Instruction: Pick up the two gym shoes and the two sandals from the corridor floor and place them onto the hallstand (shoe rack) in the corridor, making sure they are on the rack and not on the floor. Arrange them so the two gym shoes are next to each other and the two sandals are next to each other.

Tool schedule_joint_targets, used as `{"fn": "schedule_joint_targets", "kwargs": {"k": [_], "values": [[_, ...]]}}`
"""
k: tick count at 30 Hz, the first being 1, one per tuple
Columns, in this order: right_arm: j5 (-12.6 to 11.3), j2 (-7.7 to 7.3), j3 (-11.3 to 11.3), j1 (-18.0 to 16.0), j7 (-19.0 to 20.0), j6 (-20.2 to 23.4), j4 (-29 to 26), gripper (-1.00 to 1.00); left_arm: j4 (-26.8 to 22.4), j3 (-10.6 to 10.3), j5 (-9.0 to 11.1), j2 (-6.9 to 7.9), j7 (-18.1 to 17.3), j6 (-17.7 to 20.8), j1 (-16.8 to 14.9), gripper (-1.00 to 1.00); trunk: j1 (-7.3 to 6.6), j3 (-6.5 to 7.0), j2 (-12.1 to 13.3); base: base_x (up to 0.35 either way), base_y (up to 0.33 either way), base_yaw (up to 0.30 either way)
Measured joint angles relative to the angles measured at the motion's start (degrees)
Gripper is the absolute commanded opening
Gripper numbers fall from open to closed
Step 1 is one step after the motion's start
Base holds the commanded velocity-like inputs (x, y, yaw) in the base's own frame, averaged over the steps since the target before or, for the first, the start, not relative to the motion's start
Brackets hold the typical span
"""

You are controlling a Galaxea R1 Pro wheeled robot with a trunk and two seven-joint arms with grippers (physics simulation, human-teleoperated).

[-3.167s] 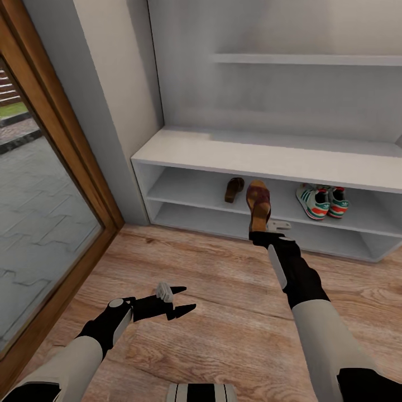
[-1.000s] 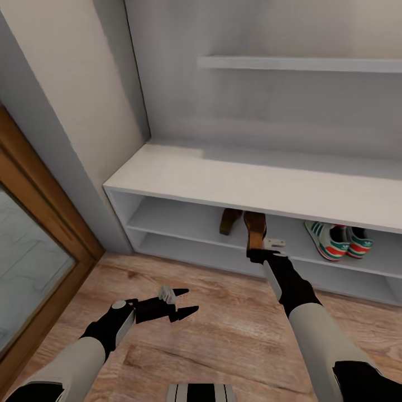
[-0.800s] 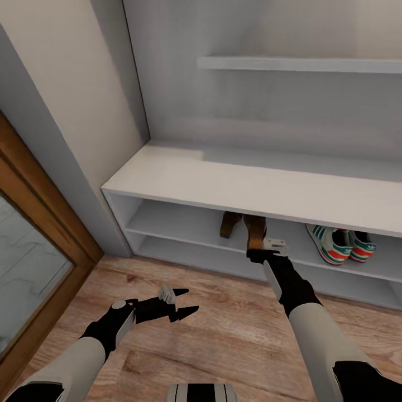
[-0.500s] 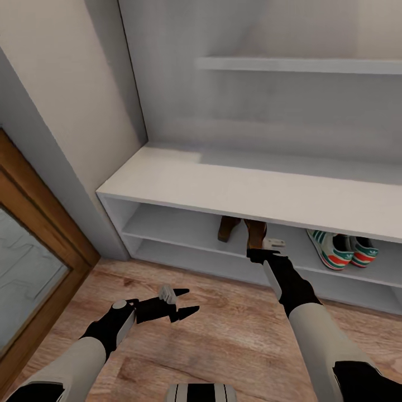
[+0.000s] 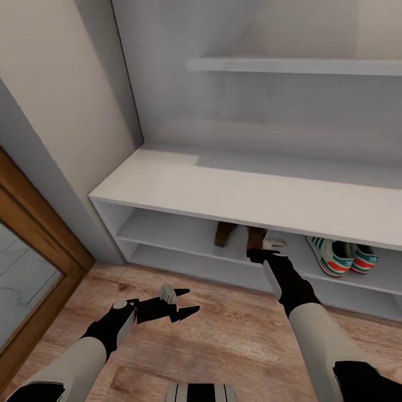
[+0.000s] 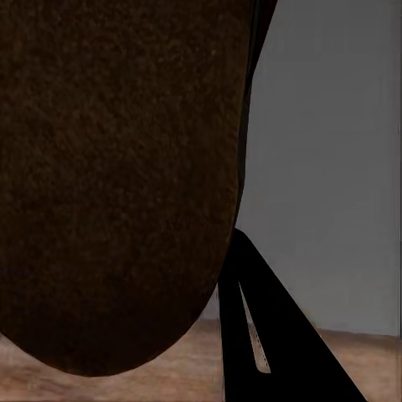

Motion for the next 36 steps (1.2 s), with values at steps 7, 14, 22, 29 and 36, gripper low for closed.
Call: {"fn": "schedule_joint_targets", "kwargs": {"k": [7, 14, 22, 29, 36], "values": [[0.1, 0.0, 0.0, 0.0, 0.0, 0.0, 0.0, -1.0, 0.0, -0.1, 0.0, 0.0, 0.0, 0.0, 0.0, 1.0, 0.01, 0.0, 0.0, 0.034, -0.018, 0.0], [0.1, 0.0, 0.1, 0.0, 0.0, 0.0, 0.0, -1.0, 0.0, 0.0, 0.0, 0.0, 0.0, 0.0, 0.0, 1.0, -0.01, 0.0, 0.0, 0.188, -0.129, 0.0], [0.1, 0.0, 0.1, 0.0, 0.0, 0.0, 0.0, -1.0, 0.0, 0.0, 0.0, 0.0, 0.0, 0.0, 0.0, 1.0, 0.01, 0.0, 0.0, 0.07, -0.027, 0.0], [0.1, 0.0, 0.1, 0.0, 0.0, 0.0, 0.0, -1.0, 0.0, 0.0, 0.0, 0.0, 0.0, 0.0, 0.0, 1.0, 0.01, 0.0, 0.0, 0.076, -0.001, 0.0], [0.1, 0.0, 0.1, 0.0, 0.0, 0.0, 0.0, -1.0, 0.1, -0.1, 0.0, 0.0, -0.1, 0.0, 0.0, 1.0, 0.02, 0.0, 0.0, -0.022, 0.024, 0.0]]}}
